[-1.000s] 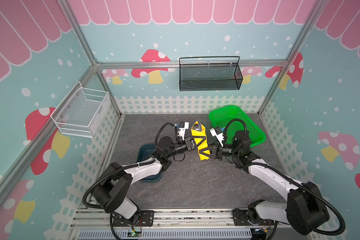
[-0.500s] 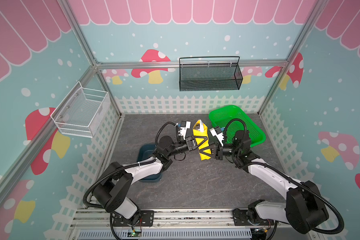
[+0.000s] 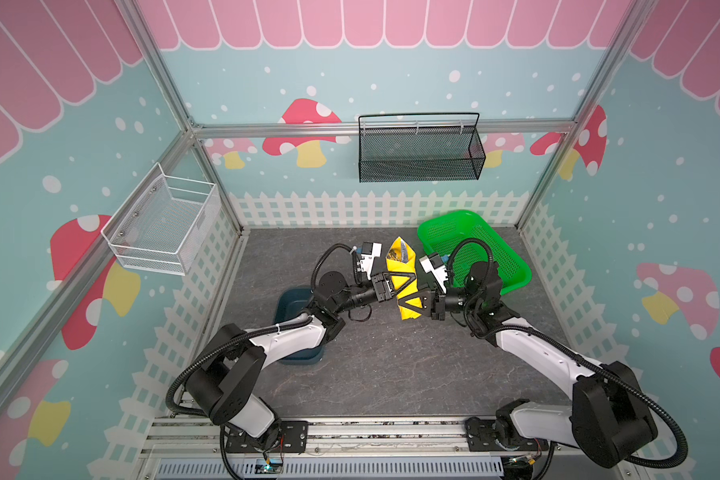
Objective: Place the utensils on the paper napkin and roll it up
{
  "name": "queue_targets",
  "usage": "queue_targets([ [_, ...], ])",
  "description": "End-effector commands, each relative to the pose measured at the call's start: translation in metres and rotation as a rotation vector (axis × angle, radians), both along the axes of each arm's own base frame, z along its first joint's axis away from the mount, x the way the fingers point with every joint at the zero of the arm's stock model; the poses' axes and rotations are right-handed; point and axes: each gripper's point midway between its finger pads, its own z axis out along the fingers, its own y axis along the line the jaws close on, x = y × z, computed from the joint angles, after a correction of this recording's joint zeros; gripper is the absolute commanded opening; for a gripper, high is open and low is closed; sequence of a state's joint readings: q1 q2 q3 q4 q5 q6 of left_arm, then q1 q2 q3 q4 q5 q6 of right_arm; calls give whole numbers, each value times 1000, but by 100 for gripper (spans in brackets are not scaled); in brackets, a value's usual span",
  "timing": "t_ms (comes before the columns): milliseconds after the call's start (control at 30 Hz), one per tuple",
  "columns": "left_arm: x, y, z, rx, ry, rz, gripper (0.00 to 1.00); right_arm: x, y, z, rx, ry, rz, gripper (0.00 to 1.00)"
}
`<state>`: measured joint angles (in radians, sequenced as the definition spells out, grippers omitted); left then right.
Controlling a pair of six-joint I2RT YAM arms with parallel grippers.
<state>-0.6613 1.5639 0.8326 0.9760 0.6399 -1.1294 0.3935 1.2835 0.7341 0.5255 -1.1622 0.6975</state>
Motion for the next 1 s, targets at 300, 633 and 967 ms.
queue_targets([
  [300, 2, 3, 8, -17, -19, 27, 27, 2, 0, 8, 23, -34, -28, 8],
  [633, 2, 5, 11, -20, -28, 48, 12, 1, -1, 7, 22, -33, -31, 12],
  [967, 3, 7, 11, -15, -30, 59, 8, 5, -17, 12, 13, -69, -97, 44],
])
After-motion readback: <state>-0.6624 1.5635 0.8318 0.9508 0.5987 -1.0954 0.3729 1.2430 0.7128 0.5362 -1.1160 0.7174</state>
